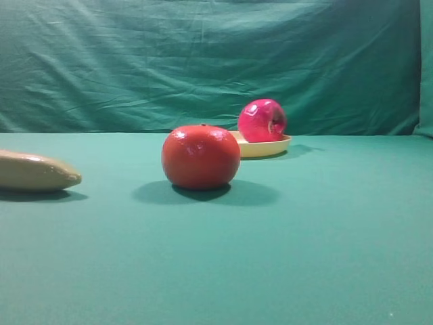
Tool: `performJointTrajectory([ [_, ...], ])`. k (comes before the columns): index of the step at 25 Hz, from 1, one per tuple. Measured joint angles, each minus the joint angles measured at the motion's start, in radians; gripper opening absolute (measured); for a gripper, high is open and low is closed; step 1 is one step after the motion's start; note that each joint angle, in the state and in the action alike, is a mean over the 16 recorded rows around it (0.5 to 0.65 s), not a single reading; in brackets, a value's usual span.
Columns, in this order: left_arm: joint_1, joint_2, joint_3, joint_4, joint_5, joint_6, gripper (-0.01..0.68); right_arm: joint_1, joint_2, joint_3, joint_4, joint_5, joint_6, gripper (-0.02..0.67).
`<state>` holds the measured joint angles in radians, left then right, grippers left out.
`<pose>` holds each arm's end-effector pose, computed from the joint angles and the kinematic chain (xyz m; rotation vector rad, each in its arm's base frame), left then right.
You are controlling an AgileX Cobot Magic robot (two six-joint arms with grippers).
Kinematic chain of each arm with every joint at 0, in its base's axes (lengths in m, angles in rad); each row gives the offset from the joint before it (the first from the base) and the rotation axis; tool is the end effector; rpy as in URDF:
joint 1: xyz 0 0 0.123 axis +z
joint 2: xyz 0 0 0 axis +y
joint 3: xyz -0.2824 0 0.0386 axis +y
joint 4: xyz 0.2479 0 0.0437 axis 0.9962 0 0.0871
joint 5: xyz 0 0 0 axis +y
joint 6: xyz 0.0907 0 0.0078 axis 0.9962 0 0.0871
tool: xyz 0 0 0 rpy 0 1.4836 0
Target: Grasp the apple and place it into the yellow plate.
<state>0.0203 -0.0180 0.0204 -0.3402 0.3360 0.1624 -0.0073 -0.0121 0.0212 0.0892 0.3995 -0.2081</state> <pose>0.0531 -0.0090 0.1786 -0.0842 1.8051 -0.1990 0.0518 0.0028 0.1709 -0.1357 1.8861 -0.0582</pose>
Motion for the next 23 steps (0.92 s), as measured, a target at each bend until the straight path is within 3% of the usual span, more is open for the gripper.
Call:
performJointTrajectory([
  [23,0.0,0.0,0.0,0.0,0.0,0.0,0.157,0.0,0.0,0.0,0.0,-0.001,-0.001,0.0],
])
